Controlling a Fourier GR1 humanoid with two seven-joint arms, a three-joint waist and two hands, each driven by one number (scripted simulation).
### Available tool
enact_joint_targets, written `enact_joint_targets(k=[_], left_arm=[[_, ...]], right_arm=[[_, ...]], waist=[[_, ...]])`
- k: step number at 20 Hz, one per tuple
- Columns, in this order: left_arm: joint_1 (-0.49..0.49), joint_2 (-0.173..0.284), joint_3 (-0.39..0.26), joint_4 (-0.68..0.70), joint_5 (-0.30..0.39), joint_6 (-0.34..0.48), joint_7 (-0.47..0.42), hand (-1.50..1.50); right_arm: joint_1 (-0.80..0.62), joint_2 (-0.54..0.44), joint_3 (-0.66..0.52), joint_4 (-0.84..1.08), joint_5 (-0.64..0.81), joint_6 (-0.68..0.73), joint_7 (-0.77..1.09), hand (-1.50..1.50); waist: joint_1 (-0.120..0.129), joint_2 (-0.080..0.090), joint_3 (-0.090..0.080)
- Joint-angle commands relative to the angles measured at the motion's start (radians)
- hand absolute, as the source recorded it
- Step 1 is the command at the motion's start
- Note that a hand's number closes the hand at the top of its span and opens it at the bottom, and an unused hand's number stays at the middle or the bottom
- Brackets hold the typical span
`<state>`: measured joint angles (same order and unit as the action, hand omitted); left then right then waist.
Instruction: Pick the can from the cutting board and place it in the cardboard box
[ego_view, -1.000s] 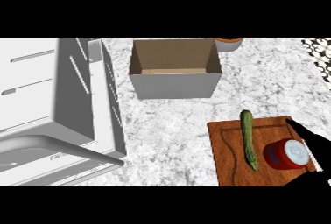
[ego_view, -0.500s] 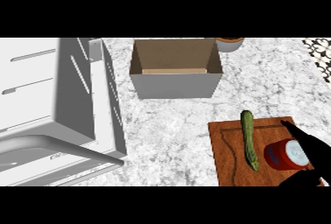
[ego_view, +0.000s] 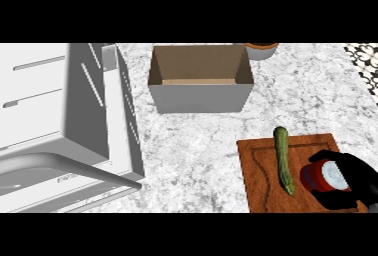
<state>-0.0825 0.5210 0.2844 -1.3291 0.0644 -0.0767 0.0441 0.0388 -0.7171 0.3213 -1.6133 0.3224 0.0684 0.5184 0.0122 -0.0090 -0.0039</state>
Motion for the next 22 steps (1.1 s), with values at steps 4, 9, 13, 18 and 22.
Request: enact_joint_targets(k=[4,9,13,18,22], left_arm=[[-0.003,-0.183,-0.188,-0.11,-0.098,0.092,-0.002,0.0],[0.051,-0.2,-0.188,-0.14,-0.082,0.096,-0.024,0.0],[-0.047,-0.112,-0.158,-0.068,-0.016,-0.012,-0.02,0.0],[-0.141,-0.096,-0.163,-0.024,-0.008,-0.064,-0.031,0.0],[-0.173,-0.13,-0.193,-0.008,-0.03,-0.05,-0.031,0.0]], right_arm=[[-0.04,0.007,0.018,0.034,0.167,-0.097,-0.005,1.5],[-0.023,-0.028,-0.022,-0.009,0.195,-0.135,-0.038,1.5],[-0.254,-0.069,0.042,0.077,0.218,-0.036,-0.285,1.5],[-0.421,-0.116,0.081,0.107,0.244,0.012,-0.526,1.5],[-0.531,-0.125,0.045,0.23,0.225,0.004,-0.702,1.5]], waist=[[-0.018,0.008,0.005],[-0.02,0.003,0.005],[0.074,0.036,0.01],[0.171,0.075,0.013],[0.165,0.075,0.014]])
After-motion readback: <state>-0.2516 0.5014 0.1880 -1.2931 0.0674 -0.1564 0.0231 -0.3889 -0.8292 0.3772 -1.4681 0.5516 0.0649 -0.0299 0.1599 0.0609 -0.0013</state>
